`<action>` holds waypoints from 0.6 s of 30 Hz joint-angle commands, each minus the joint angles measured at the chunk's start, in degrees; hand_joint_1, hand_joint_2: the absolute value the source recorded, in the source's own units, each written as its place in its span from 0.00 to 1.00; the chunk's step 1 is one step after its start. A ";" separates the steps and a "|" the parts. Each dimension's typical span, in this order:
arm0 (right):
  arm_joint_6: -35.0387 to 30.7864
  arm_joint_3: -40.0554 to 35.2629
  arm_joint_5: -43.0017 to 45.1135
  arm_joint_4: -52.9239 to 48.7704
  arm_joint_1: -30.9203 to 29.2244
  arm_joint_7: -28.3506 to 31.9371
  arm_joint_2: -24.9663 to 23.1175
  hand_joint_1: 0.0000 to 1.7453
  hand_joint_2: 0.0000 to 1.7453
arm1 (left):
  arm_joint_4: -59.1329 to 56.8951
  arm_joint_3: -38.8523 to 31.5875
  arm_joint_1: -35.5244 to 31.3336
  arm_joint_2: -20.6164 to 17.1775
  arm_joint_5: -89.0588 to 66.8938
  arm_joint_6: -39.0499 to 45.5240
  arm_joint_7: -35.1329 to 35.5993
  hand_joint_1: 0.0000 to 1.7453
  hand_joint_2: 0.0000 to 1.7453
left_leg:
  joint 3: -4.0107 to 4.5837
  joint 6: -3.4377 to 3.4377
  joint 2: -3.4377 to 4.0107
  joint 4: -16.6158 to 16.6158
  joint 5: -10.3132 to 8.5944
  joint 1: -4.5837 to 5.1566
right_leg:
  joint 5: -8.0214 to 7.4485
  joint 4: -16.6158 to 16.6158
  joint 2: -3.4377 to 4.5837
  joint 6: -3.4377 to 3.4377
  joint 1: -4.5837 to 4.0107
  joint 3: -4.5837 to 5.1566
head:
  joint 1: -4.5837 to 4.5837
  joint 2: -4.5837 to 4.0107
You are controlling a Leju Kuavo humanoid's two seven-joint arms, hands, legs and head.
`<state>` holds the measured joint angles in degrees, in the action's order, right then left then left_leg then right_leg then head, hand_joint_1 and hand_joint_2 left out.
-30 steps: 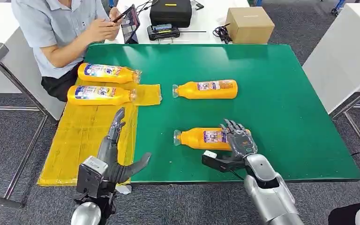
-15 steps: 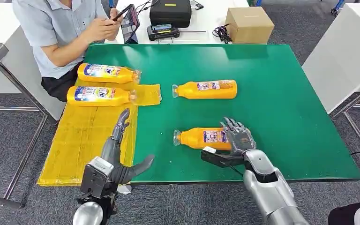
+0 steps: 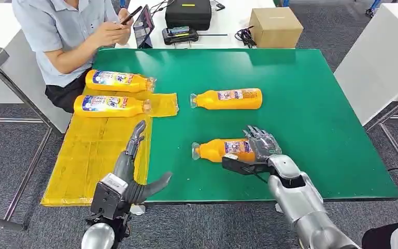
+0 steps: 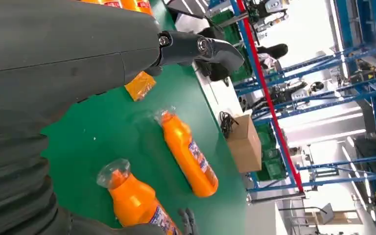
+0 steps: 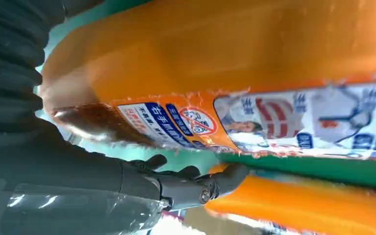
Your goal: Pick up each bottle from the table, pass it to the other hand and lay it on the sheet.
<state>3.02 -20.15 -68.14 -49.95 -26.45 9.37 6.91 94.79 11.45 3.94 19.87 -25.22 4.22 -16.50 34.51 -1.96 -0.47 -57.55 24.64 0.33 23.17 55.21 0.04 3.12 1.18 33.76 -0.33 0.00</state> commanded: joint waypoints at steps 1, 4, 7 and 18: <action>6.38 -5.04 6.60 14.84 -6.31 5.13 5.68 1.00 1.00 | -5.29 0.66 -3.81 -0.05 0.03 -1.01 -0.18 0.00 1.00 | -0.19 0.07 -0.17 0.02 0.00 -0.03 | 0.04 -0.06 -0.20 -0.08 -0.04 -0.27 | 0.00 0.00; 6.89 -5.92 7.97 15.24 -6.49 5.52 6.89 1.00 1.00 | -5.72 0.91 -4.13 -0.13 0.01 -1.06 -0.24 0.00 1.00 | -0.27 0.08 -0.20 0.03 -0.01 -0.04 | 0.04 -0.07 -0.23 -0.10 -0.05 -0.36 | 0.00 0.00; 7.05 -6.43 9.19 14.94 -6.43 5.40 7.39 1.00 1.00 | -5.64 0.82 -4.17 -0.28 0.01 -1.06 -0.24 0.00 1.00 | -0.41 0.08 -0.28 0.02 0.00 -0.05 | 0.05 -0.09 -0.29 -0.10 -0.07 -0.53 | 0.02 0.00; 8.68 -2.39 26.86 7.42 -0.72 12.62 9.87 1.00 1.00 | -7.05 0.87 -5.85 0.07 2.76 0.90 -0.87 0.00 1.00 | -0.60 0.09 -0.34 0.03 -0.01 -0.06 | 0.06 -0.12 -0.36 -0.12 -0.08 -0.73 | 0.00 0.00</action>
<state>9.38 -23.58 -53.56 -40.92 -32.11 16.37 13.84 92.50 11.76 1.81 19.82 -25.24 3.15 -16.85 34.01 -1.97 -0.53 -57.56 24.64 0.35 23.17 55.19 0.00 3.12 1.19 33.27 -0.33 0.00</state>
